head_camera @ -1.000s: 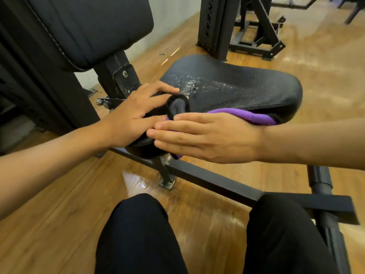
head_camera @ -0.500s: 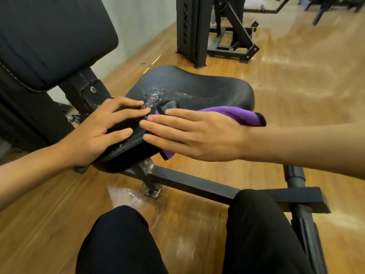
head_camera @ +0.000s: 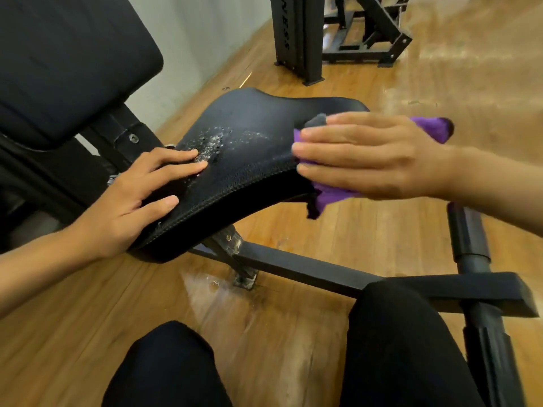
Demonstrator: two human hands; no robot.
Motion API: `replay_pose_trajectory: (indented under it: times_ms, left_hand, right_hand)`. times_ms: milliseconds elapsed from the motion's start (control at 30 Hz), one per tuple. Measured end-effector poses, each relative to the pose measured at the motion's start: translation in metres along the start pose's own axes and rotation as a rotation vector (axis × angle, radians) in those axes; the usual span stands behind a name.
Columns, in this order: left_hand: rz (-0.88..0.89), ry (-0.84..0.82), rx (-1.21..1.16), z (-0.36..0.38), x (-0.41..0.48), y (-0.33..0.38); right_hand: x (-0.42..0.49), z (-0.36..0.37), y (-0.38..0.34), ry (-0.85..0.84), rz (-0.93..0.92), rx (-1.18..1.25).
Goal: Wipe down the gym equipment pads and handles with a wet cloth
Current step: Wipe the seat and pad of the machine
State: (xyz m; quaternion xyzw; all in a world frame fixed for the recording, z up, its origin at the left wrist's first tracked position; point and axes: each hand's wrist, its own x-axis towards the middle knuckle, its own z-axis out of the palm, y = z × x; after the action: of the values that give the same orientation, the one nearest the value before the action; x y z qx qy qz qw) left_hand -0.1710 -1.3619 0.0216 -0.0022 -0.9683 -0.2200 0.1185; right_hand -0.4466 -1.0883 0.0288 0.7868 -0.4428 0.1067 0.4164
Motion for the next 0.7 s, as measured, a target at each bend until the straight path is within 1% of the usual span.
replay_pose_trajectory:
  times_ms: [67, 100, 133, 167, 233, 267, 300, 333, 400, 433, 467, 567, 633, 667, 700]
  left_hand:
    - [-0.007, 0.005, 0.006, 0.001, -0.001, 0.000]
    - [-0.007, 0.012, 0.008, 0.002, -0.001, 0.001]
    - [-0.005, 0.017, 0.017, 0.002, -0.002, 0.002]
    - [-0.004, 0.018, 0.029, 0.001, -0.002, 0.002]
    - [-0.011, 0.004, 0.035, -0.001, -0.001, 0.004]
    - [-0.012, -0.007, 0.032, -0.001, 0.000, 0.005]
    - [-0.013, -0.019, 0.027, 0.000, 0.001, 0.005]
    - [-0.016, -0.024, 0.024, 0.000, 0.002, 0.005]
    - [-0.019, -0.019, 0.026, -0.001, 0.002, 0.005]
    - [-0.017, -0.014, 0.032, 0.000, 0.002, 0.006]
    - [-0.016, -0.013, 0.043, 0.000, 0.002, 0.007]
    - [-0.021, -0.027, 0.053, 0.000, 0.007, 0.007]
    - [-0.030, -0.028, 0.048, -0.001, 0.007, 0.007]
    - [-0.032, -0.027, 0.048, -0.001, 0.007, 0.006]
    - [-0.033, -0.024, 0.046, -0.001, 0.005, 0.006]
  right_hand:
    - [-0.017, -0.007, 0.018, -0.001, 0.182, 0.136]
    - [-0.016, -0.005, 0.011, 0.019, 0.282, 0.209]
    - [-0.009, 0.002, -0.004, 0.049, 0.343, 0.211]
    - [0.001, 0.013, -0.020, 0.082, 0.354, 0.163]
    - [0.015, 0.023, -0.034, 0.118, 0.250, 0.078]
    - [0.014, 0.021, -0.030, 0.126, 0.195, 0.053]
    - [0.008, 0.018, -0.021, 0.141, 0.179, 0.040]
    - [0.000, 0.015, -0.011, 0.164, 0.210, 0.053]
    - [-0.009, 0.009, 0.001, 0.179, 0.341, 0.192]
    - [-0.006, 0.009, -0.004, 0.191, 0.368, 0.211]
    - [0.001, 0.011, -0.012, 0.185, 0.360, 0.161]
    - [0.025, 0.018, -0.035, 0.122, 0.298, -0.029]
    - [0.034, 0.016, -0.039, 0.048, 0.268, -0.075]
    - [0.035, 0.014, -0.038, 0.000, 0.239, -0.086]
    - [0.035, 0.009, -0.038, -0.091, 0.199, -0.085]
